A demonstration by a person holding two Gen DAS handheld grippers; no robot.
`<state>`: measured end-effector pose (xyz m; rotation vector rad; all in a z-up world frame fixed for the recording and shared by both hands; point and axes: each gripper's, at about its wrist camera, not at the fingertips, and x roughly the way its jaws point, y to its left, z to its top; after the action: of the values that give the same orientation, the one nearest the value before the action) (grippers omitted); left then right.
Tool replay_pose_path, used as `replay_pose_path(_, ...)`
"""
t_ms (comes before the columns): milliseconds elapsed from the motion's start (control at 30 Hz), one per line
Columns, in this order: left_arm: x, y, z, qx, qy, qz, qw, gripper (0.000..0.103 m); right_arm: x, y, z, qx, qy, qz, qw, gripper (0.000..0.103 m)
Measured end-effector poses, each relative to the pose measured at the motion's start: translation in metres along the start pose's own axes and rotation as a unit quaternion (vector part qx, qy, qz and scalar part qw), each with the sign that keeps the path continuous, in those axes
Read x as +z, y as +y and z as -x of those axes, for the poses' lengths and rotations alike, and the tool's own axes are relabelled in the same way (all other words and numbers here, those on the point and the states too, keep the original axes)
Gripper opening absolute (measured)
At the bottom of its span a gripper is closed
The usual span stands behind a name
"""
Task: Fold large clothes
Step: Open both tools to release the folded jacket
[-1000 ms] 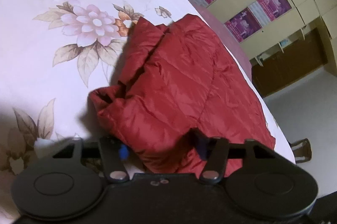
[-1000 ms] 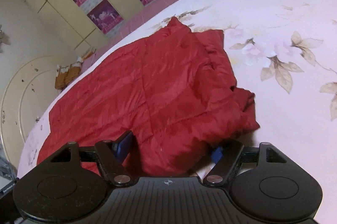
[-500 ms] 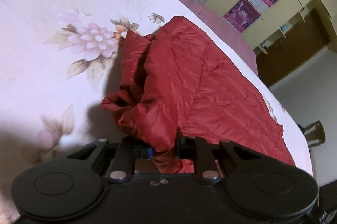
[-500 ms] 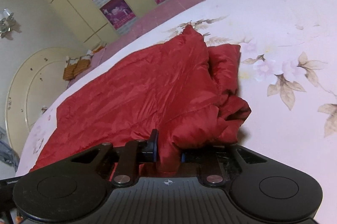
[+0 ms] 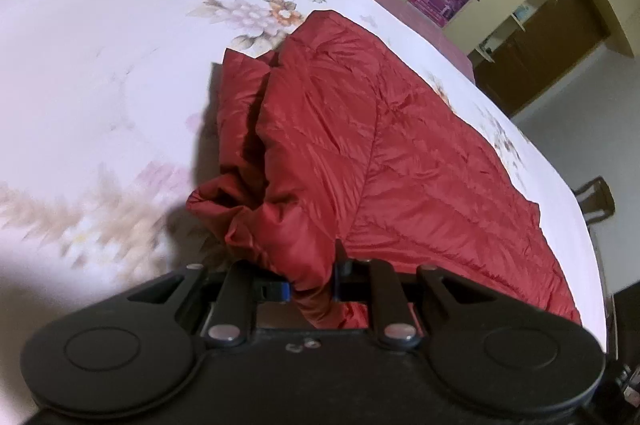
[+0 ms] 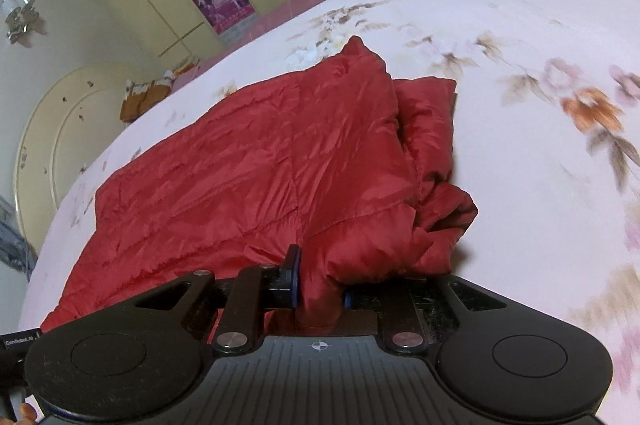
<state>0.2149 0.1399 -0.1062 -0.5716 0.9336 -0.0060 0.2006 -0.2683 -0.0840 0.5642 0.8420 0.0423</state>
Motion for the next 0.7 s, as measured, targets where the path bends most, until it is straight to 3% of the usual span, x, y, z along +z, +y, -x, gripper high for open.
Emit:
replay_pose_path(300, -0.028, 0.015, 0.021, 0.000, 0.010, -0.011, 0.9999, 0.018, -0.029, -0.005, 0.026, -0.005, 0.002, -0.011, 1.000, 0.019)
replay_pose_path(467, -0.023, 0.009, 0.013, 0.018, 0.012, -0.031, 0.9993, 0.025, -0.028, -0.002, 0.027, -0.015, -0.004, -0.009, 1.000, 0.019)
replay_pose_path(600, -0.026, 0.005, 0.012, 0.041, 0.012, -0.061, 0.9972, 0.034, -0.033, 0.006, 0.033, -0.048, -0.018, 0.013, 0.999, 0.047)
replay_pose_path(700, -0.026, 0.005, 0.013, 0.066, 0.006, -0.074, 0.9951, 0.059, -0.034, 0.004, 0.040, -0.064, -0.030, 0.021, 0.997, 0.052)
